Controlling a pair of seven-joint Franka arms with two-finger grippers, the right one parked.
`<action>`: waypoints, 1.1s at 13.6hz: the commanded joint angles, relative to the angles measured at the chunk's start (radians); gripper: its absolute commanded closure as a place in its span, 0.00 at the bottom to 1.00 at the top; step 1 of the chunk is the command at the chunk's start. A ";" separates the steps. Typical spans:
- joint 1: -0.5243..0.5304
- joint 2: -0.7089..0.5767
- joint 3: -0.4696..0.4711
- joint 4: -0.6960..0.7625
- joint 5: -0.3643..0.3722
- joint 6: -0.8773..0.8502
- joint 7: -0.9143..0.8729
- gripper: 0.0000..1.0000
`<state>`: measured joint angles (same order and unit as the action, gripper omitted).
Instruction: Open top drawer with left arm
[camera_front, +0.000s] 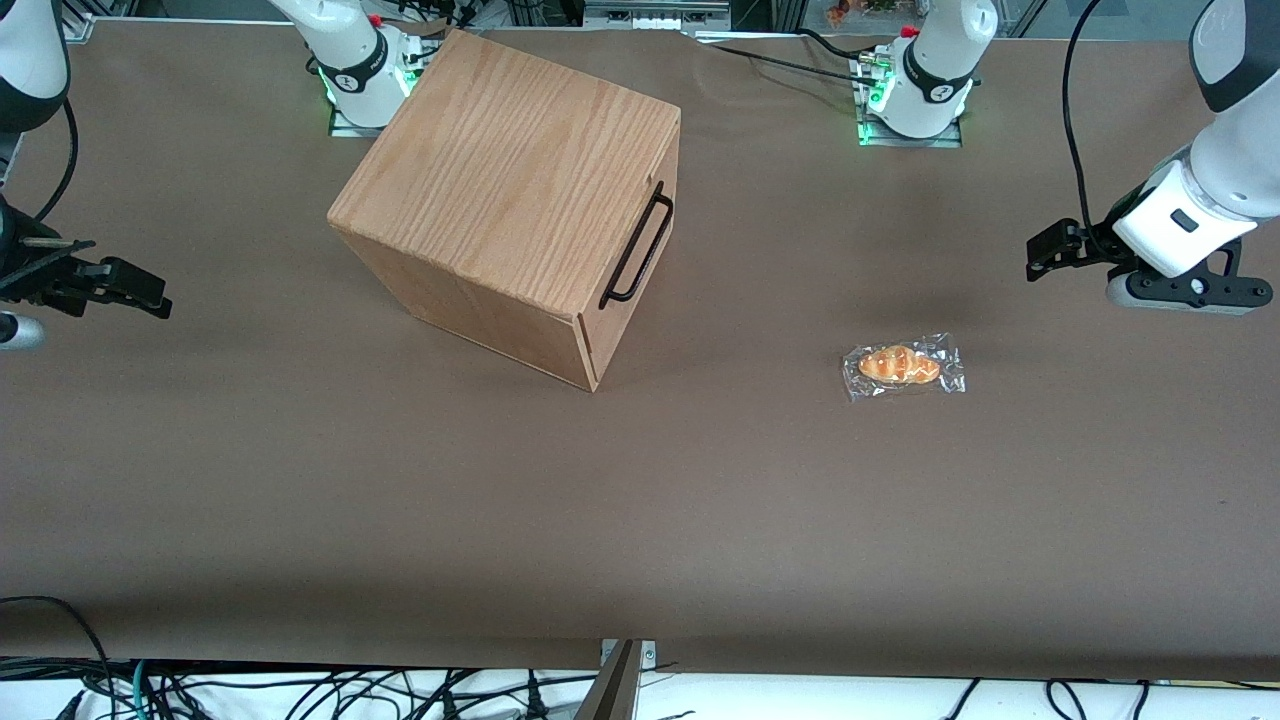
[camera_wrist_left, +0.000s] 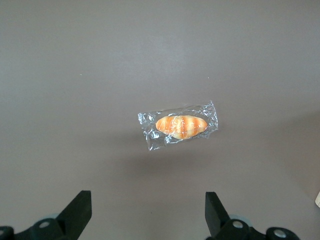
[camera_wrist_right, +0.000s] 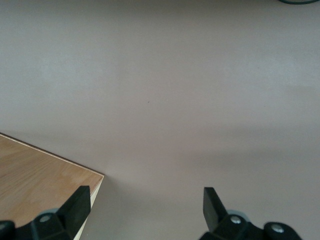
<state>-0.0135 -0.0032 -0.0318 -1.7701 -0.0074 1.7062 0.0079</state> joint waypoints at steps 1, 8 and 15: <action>-0.008 0.002 0.004 0.018 -0.010 -0.022 0.010 0.00; -0.010 0.002 -0.011 0.021 -0.020 -0.020 0.000 0.00; -0.042 0.054 -0.216 0.073 -0.092 -0.027 -0.175 0.00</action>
<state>-0.0391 0.0119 -0.1961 -1.7502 -0.0801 1.7053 -0.0958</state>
